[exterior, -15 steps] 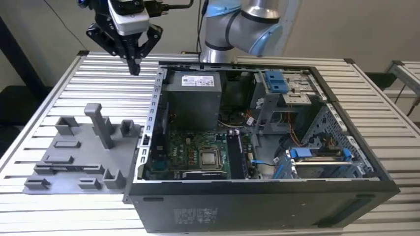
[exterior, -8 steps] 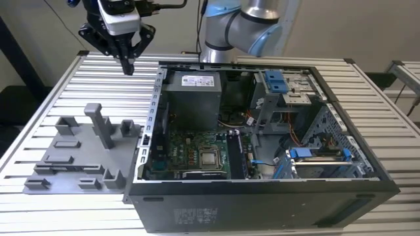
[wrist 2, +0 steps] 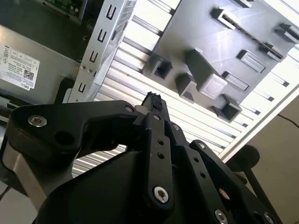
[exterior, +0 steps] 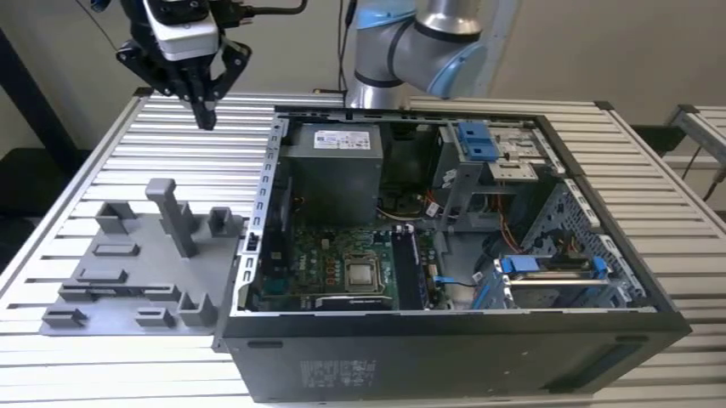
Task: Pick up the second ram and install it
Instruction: 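Reach for the second ram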
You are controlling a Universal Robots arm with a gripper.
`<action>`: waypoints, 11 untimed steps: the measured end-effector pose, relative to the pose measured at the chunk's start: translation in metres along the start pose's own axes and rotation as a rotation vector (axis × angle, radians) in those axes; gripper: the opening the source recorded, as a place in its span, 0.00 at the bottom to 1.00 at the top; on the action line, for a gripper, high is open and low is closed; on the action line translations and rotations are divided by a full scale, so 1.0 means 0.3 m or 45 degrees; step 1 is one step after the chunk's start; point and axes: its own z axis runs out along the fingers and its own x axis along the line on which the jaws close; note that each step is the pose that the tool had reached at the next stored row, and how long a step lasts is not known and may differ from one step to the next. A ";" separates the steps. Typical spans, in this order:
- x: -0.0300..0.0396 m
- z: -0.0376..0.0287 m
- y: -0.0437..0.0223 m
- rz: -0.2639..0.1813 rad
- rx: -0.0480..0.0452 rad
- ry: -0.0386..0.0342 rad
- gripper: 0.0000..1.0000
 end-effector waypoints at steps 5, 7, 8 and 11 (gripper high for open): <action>0.034 -0.001 -0.002 0.000 0.000 0.0000 0.11; 0.042 -0.001 -0.003 0.000 0.000 0.0001 0.11; 0.047 -0.001 -0.003 0.000 0.000 0.0000 0.11; 0.064 -0.001 -0.005 0.000 0.000 0.0000 0.11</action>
